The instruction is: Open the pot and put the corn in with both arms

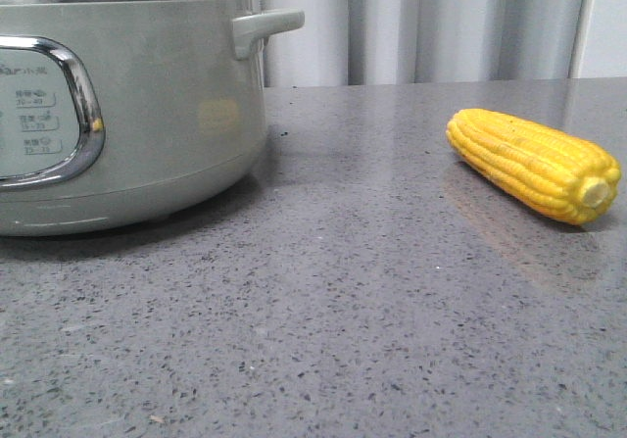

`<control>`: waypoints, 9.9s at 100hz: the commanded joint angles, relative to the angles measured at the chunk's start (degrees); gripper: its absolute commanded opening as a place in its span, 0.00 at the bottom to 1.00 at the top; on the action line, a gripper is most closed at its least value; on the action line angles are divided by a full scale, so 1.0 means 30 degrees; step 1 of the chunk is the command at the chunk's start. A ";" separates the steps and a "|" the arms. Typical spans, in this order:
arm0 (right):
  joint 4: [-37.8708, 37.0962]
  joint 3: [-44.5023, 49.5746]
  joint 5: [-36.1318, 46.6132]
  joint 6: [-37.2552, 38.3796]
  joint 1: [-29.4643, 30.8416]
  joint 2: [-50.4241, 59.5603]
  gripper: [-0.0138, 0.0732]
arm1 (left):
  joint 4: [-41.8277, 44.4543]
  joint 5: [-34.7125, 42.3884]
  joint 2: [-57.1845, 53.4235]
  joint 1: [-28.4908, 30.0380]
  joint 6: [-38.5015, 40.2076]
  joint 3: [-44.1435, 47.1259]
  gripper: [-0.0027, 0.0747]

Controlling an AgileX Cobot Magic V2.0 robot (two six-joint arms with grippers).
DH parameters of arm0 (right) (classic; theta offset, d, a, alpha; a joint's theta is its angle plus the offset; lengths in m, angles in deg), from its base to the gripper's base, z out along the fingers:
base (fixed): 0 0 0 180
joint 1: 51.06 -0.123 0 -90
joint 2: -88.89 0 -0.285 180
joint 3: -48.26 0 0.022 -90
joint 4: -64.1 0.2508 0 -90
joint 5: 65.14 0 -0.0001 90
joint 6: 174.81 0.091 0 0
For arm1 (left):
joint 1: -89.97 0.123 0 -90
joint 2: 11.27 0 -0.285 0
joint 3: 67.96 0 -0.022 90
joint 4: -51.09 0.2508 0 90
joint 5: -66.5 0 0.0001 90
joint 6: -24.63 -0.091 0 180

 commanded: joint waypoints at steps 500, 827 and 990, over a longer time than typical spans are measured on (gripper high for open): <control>0.4803 -1.4769 -0.0271 -0.1965 0.0120 -1.5203 0.89 | 0.1427 0.8482 2.2247 -0.3647 0.2540 -1.6934 0.46; 0.5044 -1.4769 -0.1274 -0.1965 0.0120 -1.5203 0.89 | 0.0274 0.9939 2.1625 1.0999 0.2537 -1.0609 0.50; 0.4302 -2.7872 -1.0712 0.1583 -0.1554 -2.8094 0.29 | -0.0692 0.9856 0.8410 0.3074 0.2537 -1.0827 0.50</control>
